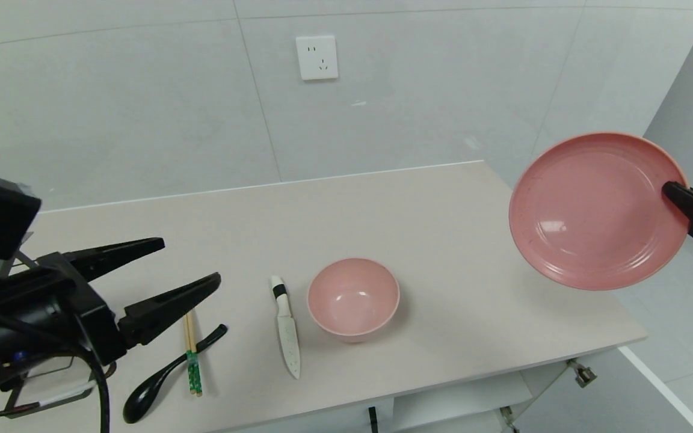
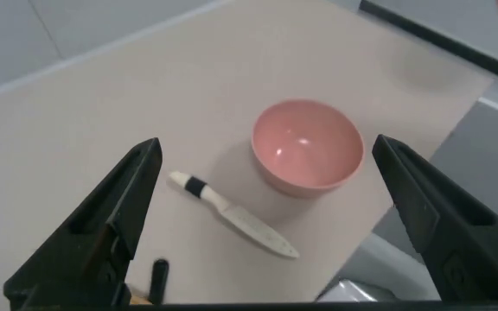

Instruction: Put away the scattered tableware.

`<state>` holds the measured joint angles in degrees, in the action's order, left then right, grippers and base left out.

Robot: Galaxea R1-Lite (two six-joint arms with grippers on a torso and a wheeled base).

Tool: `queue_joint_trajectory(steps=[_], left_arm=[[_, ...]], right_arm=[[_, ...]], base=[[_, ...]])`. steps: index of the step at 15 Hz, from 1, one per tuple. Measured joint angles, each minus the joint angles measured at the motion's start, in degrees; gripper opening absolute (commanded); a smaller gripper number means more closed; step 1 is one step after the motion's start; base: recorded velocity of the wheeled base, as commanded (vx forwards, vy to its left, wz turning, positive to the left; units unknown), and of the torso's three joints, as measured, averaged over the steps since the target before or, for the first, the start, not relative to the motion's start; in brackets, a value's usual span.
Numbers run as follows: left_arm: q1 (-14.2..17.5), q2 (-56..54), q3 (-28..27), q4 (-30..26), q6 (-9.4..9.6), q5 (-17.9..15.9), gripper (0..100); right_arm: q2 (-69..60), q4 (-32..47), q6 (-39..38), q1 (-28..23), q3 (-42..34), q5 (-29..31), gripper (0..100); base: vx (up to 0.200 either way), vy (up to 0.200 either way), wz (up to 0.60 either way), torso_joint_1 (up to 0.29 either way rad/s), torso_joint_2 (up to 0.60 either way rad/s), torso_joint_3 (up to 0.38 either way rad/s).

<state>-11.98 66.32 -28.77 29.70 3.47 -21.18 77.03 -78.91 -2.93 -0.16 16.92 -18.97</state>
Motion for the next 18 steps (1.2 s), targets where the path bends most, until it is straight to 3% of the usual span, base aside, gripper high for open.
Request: queue_joint_trajectory(steps=[3,5,13,18], left_arm=[[-2.5,4.5,-4.9,-13.8,-0.11,3.2,100],[-3.0,7.7,-7.5,-17.7,-0.11,3.7,100],[-6.1,19.0,-13.6,-18.5,-0.39,7.0,100],[-7.2,25.6,-17.5,-18.1,-0.5,7.3,100]], right_arm=[[-0.7,0.0,0.0,1.0,-0.1,0.0,0],[-1.0,0.0,0.1,1.1,-0.1,-0.9,0],[-1.6,0.0,0.4,3.2,-1.0,-1.6,0],[-1.7,0.0,0.4,3.3,-1.0,-1.6,0]], base=[[0.0,0.0,0.0,0.0,0.0,0.0],[0.0,0.0,0.0,0.0,0.0,0.0],[0.0,0.0,0.0,0.0,0.0,0.0],[0.0,0.0,0.0,0.0,0.0,0.0]])
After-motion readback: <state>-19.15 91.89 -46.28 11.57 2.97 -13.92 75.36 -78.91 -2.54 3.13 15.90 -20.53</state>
